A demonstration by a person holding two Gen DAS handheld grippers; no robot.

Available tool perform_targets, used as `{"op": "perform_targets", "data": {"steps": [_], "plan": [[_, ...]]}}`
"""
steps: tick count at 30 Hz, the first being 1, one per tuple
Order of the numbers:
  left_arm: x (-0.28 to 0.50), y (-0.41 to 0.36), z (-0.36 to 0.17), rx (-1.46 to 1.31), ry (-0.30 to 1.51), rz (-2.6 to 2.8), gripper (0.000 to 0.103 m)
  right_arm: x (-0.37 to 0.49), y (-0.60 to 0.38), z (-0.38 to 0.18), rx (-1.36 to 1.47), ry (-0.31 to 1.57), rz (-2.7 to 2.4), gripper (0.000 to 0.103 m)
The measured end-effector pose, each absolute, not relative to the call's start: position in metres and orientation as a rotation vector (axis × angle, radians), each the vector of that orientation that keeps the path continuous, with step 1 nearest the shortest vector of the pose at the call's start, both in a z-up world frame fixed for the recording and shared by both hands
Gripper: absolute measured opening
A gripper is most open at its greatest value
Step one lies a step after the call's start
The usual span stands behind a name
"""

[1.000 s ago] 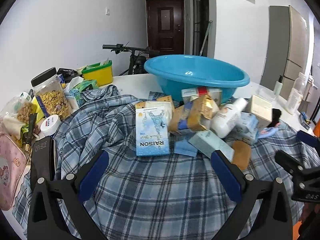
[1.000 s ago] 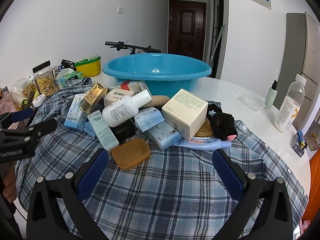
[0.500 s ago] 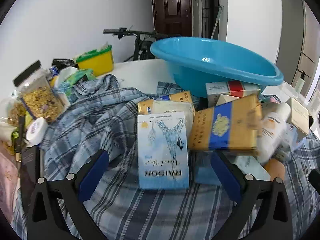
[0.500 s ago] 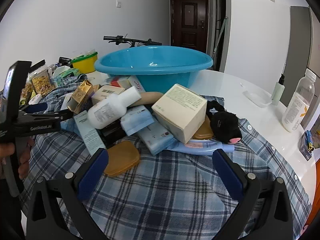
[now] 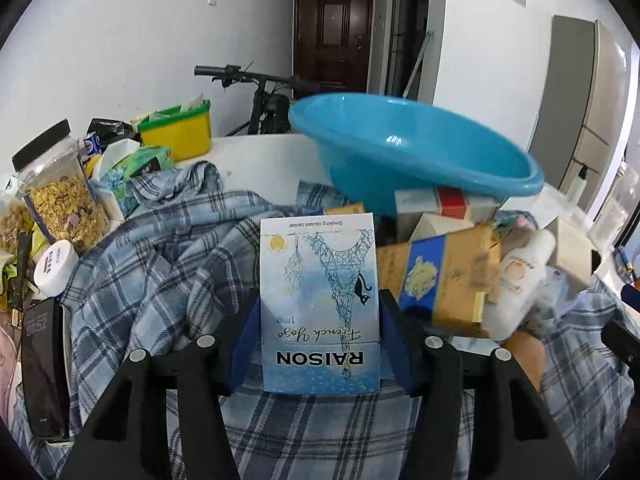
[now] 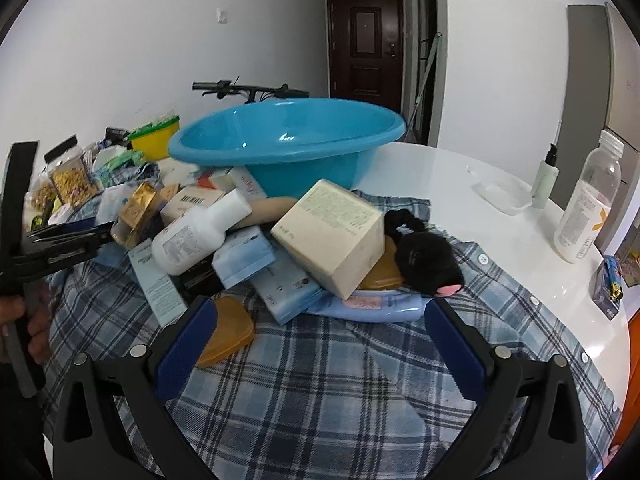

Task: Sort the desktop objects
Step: 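Grasp the blue RAISON box with the left tool while the right tool grasps the cream box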

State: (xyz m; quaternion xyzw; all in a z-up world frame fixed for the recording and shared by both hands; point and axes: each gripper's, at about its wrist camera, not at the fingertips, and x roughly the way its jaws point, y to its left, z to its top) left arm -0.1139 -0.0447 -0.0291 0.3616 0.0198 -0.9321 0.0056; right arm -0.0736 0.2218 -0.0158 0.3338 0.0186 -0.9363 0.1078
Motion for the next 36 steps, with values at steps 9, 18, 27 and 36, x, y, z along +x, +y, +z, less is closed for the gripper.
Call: {"op": "perform_targets", "data": {"steps": [9, 18, 27, 36], "plan": [[-0.104, -0.048, -0.022, 1.111, 0.092, -2.956, 0.059, -0.094, 0.228, -0.013, 1.020, 0.050, -2.768, 0.103], [-0.094, -0.049, -0.014, 1.089, 0.130, -3.024, 0.059, -0.127, 0.207, -0.008, 1.065, 0.033, -2.788, 0.103], [-0.090, -0.063, -0.011, 1.089, 0.180, -3.062, 0.059, -0.160, 0.190, -0.026, 1.191, 0.130, -2.854, 0.103], [-0.091, -0.069, -0.015, 1.102, 0.201, -3.071, 0.059, -0.163, 0.199, -0.030, 1.177, 0.101, -2.859, 0.078]]}}
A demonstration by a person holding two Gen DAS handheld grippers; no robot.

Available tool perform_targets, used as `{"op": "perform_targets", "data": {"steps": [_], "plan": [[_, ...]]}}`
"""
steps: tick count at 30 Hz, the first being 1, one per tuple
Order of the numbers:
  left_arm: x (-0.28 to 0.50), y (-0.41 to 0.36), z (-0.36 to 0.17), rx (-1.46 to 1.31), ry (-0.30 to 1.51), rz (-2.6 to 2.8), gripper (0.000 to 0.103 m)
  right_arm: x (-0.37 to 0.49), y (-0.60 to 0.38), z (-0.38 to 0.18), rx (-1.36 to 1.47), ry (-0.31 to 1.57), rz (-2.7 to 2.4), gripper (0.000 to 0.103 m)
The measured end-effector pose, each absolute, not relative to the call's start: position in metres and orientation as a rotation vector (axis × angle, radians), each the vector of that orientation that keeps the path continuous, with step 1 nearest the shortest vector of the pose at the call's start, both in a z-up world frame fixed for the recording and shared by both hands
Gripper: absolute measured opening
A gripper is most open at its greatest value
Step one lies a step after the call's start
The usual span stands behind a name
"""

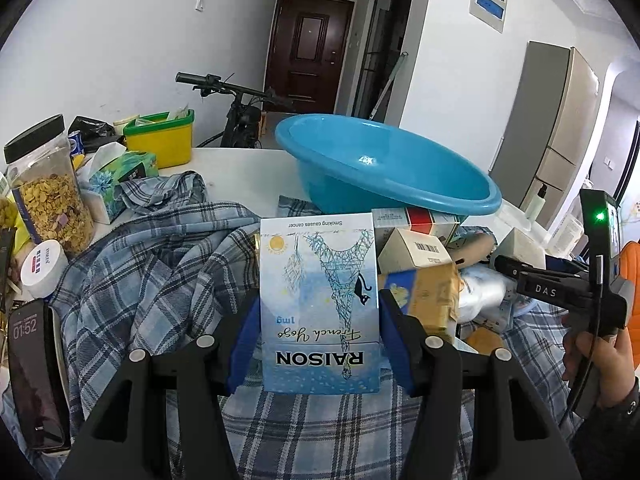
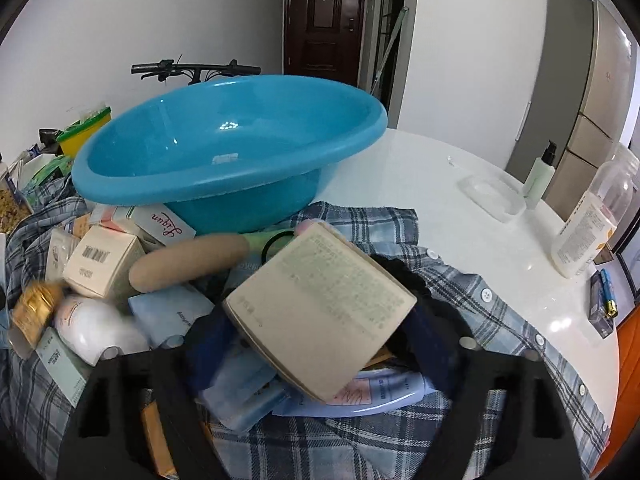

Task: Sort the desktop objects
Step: 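Grasp the blue RAISON box with the left tool while the right tool grasps the cream box, then carry the RAISON box and cream box over the blue basin with both tools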

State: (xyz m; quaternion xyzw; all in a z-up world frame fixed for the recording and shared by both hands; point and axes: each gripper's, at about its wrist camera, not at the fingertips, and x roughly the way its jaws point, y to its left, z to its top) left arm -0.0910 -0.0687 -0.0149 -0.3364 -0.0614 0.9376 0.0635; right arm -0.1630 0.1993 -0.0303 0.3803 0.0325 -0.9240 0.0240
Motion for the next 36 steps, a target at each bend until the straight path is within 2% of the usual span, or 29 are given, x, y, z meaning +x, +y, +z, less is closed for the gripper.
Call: {"op": "perform_targets", "data": {"steps": [15, 36], "plan": [[-0.087, -0.055, 0.005, -0.958, -0.139, 2.844, 0.059, -0.128, 0.209, 0.026, 0.912, 0.055, -2.883, 0.078], [-0.139, -0.021, 0.099, -0.775, -0.015, 2.880, 0.059, -0.161, 0.173, 0.106, 0.675, 0.165, -2.775, 0.078]]}}
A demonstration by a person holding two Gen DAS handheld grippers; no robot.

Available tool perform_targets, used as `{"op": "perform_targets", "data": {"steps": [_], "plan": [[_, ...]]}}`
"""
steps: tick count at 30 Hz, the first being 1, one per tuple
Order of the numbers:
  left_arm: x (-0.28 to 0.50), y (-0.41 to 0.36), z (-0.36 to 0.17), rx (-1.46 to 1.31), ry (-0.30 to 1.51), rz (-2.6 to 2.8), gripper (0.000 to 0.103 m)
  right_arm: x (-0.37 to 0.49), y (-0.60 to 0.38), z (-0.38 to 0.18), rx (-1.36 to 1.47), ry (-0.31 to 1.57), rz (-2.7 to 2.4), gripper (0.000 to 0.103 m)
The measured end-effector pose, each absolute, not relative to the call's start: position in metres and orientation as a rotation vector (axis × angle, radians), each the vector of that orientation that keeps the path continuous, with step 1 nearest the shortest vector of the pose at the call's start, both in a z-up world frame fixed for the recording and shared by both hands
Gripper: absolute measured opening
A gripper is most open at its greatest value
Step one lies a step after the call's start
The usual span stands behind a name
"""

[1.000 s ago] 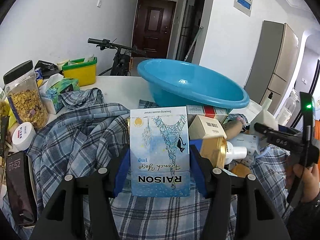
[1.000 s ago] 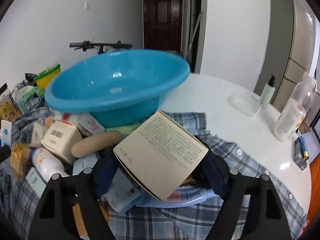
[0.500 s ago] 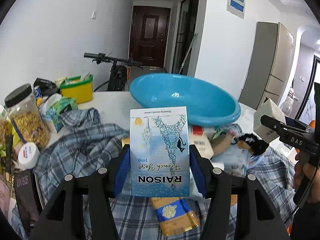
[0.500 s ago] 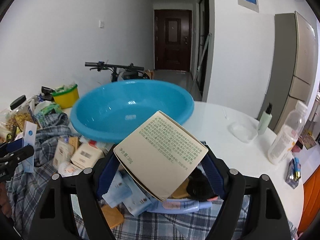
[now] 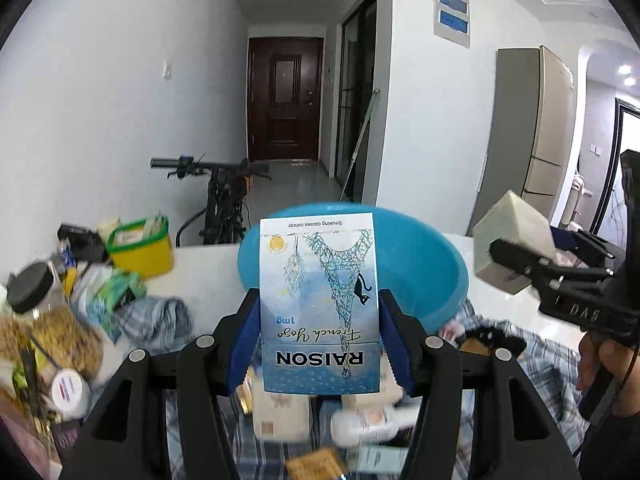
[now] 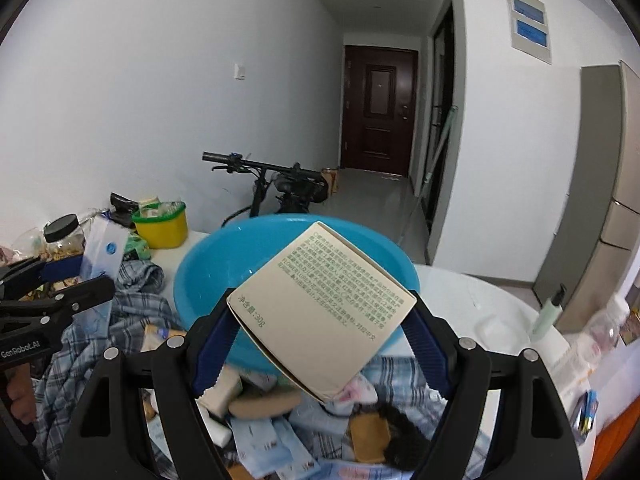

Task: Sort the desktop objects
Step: 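Carry the RAISON box and cream box over the blue basin with both tools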

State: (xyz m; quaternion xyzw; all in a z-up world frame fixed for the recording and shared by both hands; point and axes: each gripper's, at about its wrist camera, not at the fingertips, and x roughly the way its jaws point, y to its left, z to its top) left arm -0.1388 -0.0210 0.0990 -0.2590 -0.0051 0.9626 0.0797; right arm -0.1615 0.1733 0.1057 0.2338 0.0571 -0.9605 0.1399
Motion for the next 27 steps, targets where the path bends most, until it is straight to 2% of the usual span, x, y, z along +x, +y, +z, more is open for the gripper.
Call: {"op": "perform_targets", "data": {"steps": [10, 14, 19, 27], "plan": [[-0.191, -0.006, 0.138, -0.715, 0.027, 2.895, 0.059, -0.217, 0.173, 0.129, 0.687, 0.111, -2.759, 0.078], [-0.216, -0.004, 0.143, -0.705, 0.025, 2.894, 0.059, -0.236, 0.168, 0.136, 0.685, 0.183, -2.772, 0.078], [-0.245, -0.001, 0.132, -0.732, 0.066, 2.889, 0.059, -0.251, 0.171, 0.133, 0.689, 0.171, -2.769, 0.078], [-0.278, 0.004, 0.095, -0.843, 0.075, 2.858, 0.059, -0.272, 0.169, 0.092, 0.788, 0.156, -2.726, 0.078]]}}
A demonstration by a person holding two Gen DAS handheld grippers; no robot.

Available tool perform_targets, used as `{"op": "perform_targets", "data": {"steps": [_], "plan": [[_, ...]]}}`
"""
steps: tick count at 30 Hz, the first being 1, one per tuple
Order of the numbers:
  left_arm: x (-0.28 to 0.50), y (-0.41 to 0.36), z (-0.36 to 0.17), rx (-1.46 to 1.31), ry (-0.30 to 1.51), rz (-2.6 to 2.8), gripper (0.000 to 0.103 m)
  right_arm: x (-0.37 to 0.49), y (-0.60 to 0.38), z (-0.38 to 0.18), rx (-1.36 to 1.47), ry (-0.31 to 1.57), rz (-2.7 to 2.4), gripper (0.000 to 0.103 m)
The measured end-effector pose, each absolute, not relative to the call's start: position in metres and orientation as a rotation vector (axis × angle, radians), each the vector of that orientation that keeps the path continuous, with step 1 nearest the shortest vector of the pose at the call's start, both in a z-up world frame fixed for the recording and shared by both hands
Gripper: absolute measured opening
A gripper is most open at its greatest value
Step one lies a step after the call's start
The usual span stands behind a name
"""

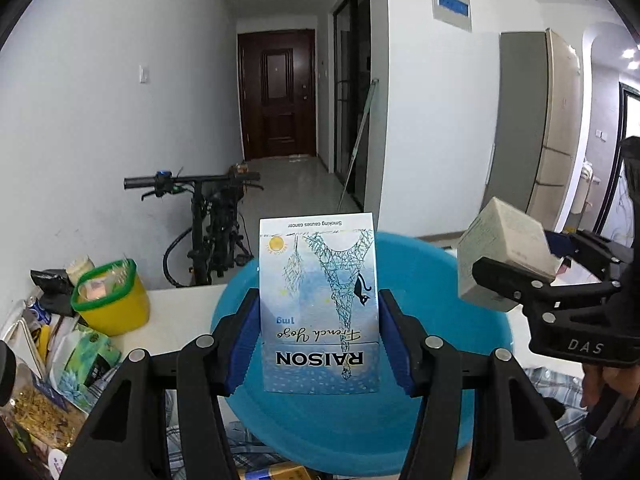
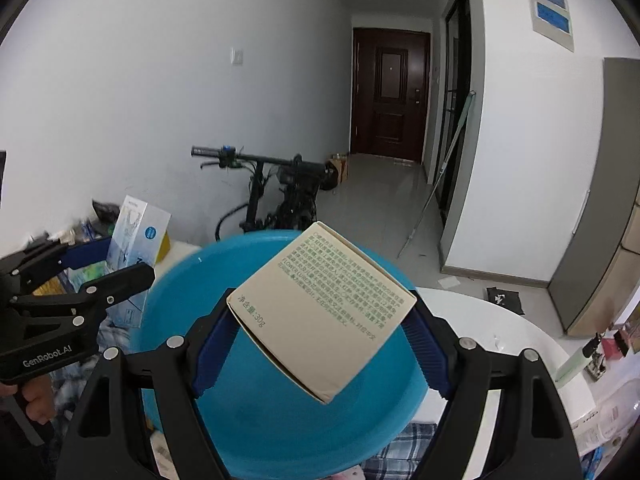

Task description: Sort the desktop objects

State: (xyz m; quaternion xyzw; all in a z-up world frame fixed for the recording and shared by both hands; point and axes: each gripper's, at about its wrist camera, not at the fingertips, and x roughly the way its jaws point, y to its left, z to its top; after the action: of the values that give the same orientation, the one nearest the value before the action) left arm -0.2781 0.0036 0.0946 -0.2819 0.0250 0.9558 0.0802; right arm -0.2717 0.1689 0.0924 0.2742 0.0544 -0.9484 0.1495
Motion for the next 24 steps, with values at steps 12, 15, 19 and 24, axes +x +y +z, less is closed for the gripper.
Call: {"op": "perform_targets", "data": {"steps": [12, 15, 19, 24], "plan": [[-0.289, 0.005, 0.075, -0.899, 0.096, 2.846, 0.059, -0.280, 0.164, 0.081, 0.837, 0.145, -2.676, 0.078], [-0.290, 0.006, 0.074, -0.904, 0.097, 2.846, 0.059, -0.282, 0.166, 0.081, 0.836, 0.135, -2.681, 0.078], [-0.291, 0.005, 0.074, -0.909, 0.096, 2.847, 0.059, -0.283, 0.168, 0.078, 0.847, 0.131, -2.683, 0.078], [-0.290, 0.004, 0.075, -0.906, 0.093, 2.853, 0.059, -0.284, 0.167, 0.080, 0.856, 0.138, -2.673, 0.078]]}}
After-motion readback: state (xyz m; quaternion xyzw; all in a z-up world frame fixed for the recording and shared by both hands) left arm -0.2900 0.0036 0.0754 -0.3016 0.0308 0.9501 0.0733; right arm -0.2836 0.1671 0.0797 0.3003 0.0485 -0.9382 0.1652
